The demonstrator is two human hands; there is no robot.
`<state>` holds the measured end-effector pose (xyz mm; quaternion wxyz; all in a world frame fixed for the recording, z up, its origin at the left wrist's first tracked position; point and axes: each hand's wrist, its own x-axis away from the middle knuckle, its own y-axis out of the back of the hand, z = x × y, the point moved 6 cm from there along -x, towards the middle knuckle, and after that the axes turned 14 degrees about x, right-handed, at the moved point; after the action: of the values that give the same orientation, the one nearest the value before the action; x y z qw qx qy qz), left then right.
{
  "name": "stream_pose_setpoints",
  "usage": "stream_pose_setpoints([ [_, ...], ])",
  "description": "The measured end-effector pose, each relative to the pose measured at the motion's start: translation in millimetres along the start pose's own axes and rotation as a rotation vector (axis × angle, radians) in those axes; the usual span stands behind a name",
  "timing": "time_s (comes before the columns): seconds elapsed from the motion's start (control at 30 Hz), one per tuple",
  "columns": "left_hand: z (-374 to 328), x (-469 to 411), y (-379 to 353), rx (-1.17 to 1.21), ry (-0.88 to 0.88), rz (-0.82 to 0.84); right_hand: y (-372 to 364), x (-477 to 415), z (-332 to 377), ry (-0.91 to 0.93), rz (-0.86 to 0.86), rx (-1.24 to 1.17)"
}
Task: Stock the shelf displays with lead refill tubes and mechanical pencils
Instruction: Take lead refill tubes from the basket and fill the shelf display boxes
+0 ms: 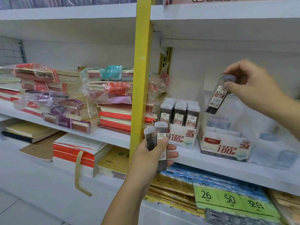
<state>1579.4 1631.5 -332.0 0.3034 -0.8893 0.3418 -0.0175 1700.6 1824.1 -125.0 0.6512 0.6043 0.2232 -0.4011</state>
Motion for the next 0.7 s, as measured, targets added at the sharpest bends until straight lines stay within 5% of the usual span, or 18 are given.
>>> stream_pose_setpoints([
  [0.27,16.9,-5.2,-26.7,-0.018,0.033,0.013,-50.0,17.3,-41.5,-0.087,0.175,0.049],
  [0.5,26.4,-6.6,-37.1,-0.041,0.074,0.037,-63.6,23.7,-37.1,0.067,0.174,0.490],
  [0.7,31.7,-0.4,-47.5,-0.067,0.121,0.091,-37.3,44.1,-18.9,0.026,0.138,0.264],
])
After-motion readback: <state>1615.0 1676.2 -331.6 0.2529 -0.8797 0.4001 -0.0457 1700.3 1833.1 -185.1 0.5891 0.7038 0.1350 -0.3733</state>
